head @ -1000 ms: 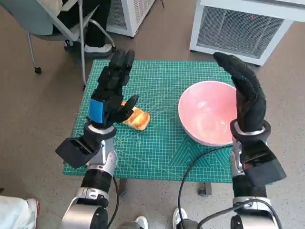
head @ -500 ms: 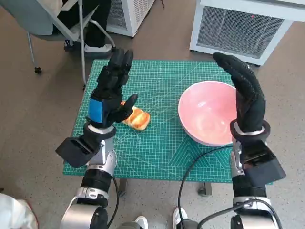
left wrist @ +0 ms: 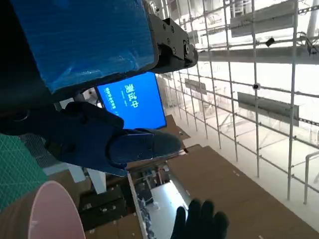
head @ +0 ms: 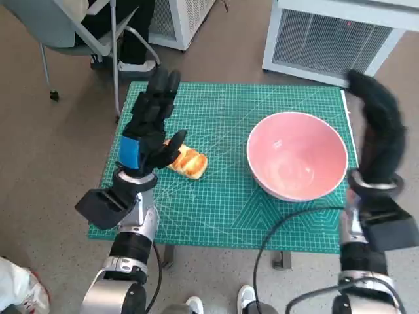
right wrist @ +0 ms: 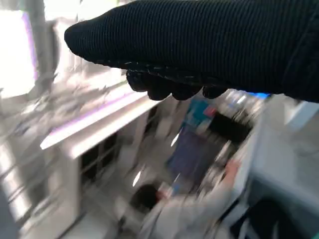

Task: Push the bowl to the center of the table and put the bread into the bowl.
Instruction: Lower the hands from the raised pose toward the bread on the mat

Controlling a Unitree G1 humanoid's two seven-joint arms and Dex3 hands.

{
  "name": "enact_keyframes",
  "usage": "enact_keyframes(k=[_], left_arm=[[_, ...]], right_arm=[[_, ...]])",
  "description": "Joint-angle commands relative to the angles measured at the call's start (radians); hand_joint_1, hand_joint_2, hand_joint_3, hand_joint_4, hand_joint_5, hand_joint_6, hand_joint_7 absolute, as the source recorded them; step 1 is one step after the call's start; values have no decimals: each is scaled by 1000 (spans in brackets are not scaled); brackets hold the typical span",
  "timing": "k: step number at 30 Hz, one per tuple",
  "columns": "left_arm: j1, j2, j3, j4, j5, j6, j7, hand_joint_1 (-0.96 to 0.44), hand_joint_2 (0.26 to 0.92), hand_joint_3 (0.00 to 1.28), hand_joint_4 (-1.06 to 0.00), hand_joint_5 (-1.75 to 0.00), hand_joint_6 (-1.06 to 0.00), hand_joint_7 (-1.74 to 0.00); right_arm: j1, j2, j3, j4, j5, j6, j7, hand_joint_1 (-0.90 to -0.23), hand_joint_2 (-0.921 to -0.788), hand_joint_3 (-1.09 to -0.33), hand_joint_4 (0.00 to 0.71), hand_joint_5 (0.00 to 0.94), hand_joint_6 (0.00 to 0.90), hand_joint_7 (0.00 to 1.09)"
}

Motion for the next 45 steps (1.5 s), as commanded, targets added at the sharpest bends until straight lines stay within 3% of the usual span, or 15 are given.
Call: enact_keyframes(k=[1,8,14,26,34,45], left_arm=[[-16,3,6,4,-9,-2,-8,-487,921,379,-235,-8,-312,-26],[-21,1,13,8,-11,-3,-11,-482,921,373,-253,-14,-316,-28],[-22,4,17,10,-7,-5,-13,-479,921,371,-259,-13,-321,-30],[-21,14,32,12,-15,-8,-26,-488,921,363,-264,-10,-325,-31],[-16,24,41,11,-16,-12,-33,-488,921,356,-264,-8,-330,-31],[-2,45,47,-2,-5,-16,-20,-519,921,347,-264,-5,-342,-33]], right_arm=[[13,-35,-32,122,-47,22,-90,-515,-921,-812,250,9,2,570],[-5,-59,-50,256,-51,79,-168,-525,-921,-802,260,6,57,518],[-9,-43,-62,311,-20,140,-156,-520,-921,-808,268,5,98,472],[-24,-16,-31,391,-47,272,-179,-474,-921,-872,245,0,82,436],[-58,21,-31,437,-36,398,-159,-488,-921,-876,242,0,71,426],[-120,83,-64,467,12,556,-81,-476,-921,-862,234,1,93,402]])
